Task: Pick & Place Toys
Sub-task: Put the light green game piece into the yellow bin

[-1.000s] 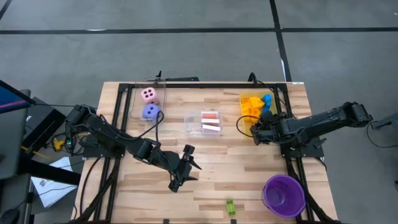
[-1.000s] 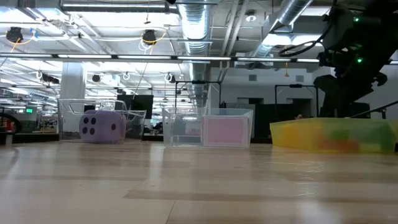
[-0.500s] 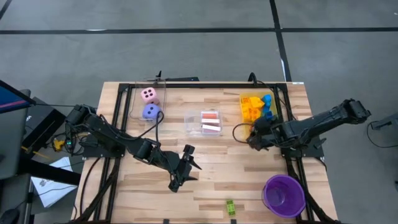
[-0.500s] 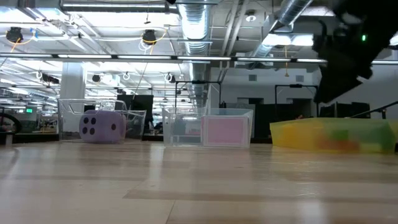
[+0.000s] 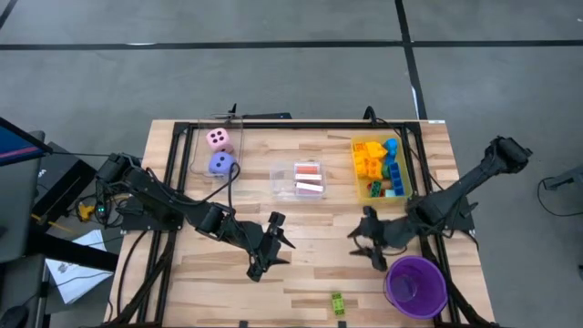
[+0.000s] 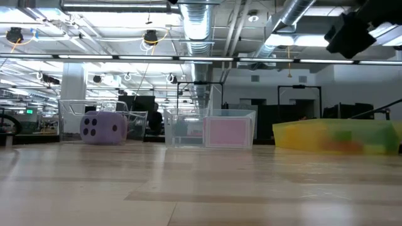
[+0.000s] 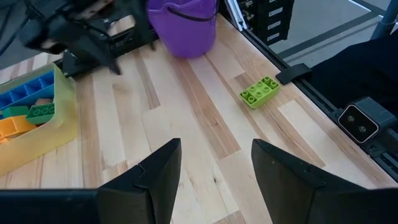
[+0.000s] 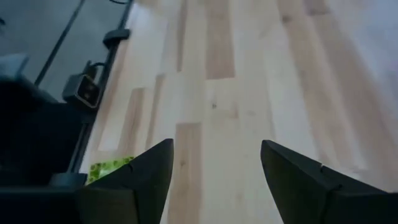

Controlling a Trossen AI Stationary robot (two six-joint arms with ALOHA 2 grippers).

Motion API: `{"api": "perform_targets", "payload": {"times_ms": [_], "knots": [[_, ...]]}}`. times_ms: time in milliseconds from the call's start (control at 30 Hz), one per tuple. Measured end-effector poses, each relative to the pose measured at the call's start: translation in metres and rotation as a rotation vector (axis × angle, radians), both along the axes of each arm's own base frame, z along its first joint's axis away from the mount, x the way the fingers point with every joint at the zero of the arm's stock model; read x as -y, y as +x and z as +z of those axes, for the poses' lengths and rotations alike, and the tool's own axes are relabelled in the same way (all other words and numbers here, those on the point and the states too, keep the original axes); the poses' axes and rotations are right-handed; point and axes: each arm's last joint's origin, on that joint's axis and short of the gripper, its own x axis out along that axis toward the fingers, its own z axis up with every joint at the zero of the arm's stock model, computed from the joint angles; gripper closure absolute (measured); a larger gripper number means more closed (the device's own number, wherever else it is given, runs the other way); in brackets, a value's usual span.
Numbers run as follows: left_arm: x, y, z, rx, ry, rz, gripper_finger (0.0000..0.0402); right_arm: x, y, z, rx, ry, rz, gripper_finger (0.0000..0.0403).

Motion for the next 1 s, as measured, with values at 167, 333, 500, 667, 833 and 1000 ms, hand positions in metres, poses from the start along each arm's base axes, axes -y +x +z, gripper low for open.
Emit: {"api": "perform_targets", "payload": {"times_ms": [167,333,500,667,833,1000], "knots": [[0.000,0.001,0.001,0.010,-0.005,0.000,0.0211,-0.018,0.013,-0.019,-0.025,-0.025,0.034,0.0168],[0.000,0.001,0.001,0.011,-0.005,0.000,0.0211,-0.034,0.040,-0.027,-0.094,-0.013,0.032,0.0166],[0.000,0.001,0.001,0.010,-0.005,0.000,0.0211,-0.053,0.068,-0.025,-0.295,0.131,-0.052,0.0144],[0.000,0.000,0.001,0.008,-0.004,0.000,0.0211,-0.058,0.094,-0.009,-0.603,0.146,-0.263,0.0119],[0.000,0.000,0.001,0.011,0.011,0.009,0.0211,-0.081,0.128,0.014,-0.669,0.206,-0.296,0.0103],[-0.009,-0.011,0.003,-0.043,0.121,0.121,0.0211,-0.099,0.142,0.013,-0.832,0.171,-0.380,0.0095]]}}
